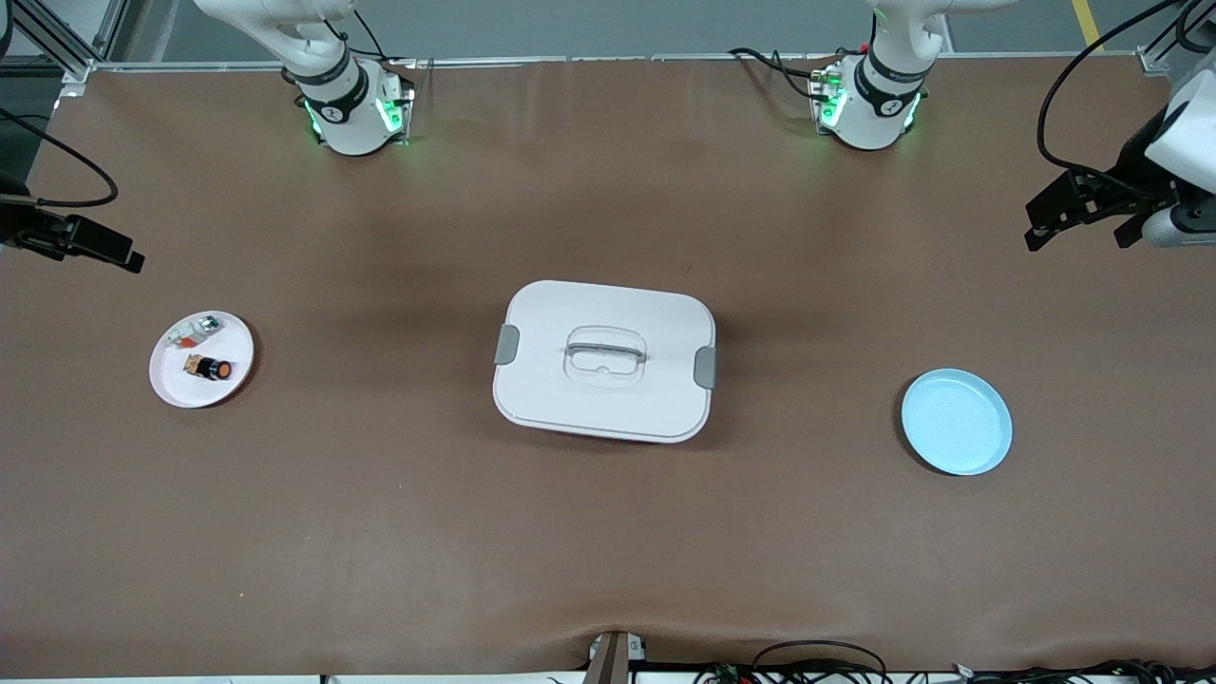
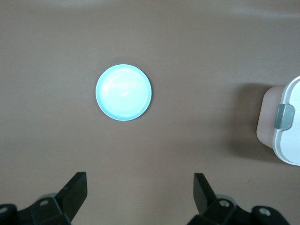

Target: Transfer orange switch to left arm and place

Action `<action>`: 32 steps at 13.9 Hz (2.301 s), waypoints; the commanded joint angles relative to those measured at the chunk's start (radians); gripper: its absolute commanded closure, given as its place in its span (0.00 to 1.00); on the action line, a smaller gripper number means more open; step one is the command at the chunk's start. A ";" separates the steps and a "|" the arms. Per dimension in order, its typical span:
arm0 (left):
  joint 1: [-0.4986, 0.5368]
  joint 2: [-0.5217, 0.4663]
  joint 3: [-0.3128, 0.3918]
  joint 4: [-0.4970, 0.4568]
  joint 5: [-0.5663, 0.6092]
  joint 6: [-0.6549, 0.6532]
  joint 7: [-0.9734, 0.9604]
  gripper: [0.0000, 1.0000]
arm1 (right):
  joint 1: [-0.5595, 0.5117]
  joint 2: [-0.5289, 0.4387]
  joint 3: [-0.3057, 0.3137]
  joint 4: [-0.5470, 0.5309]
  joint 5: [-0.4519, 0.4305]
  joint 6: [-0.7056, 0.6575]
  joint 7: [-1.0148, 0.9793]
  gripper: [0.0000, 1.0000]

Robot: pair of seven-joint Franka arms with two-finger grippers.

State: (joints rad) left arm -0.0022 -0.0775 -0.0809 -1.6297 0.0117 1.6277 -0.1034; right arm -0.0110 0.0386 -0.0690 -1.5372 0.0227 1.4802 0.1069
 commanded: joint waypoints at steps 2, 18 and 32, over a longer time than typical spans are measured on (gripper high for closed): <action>-0.002 0.012 0.003 0.028 -0.013 -0.025 0.018 0.00 | -0.001 -0.006 0.003 0.008 0.000 -0.011 0.016 0.00; -0.002 0.012 0.003 0.028 -0.013 -0.025 0.018 0.00 | -0.003 -0.020 0.002 -0.001 0.000 -0.021 0.017 0.00; 0.002 0.012 0.001 0.033 -0.015 -0.025 0.018 0.00 | -0.139 -0.006 -0.003 -0.161 -0.006 0.164 0.013 0.00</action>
State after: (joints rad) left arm -0.0018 -0.0771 -0.0813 -1.6263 0.0116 1.6277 -0.1034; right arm -0.1282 0.0384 -0.0829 -1.6907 0.0226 1.6357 0.1091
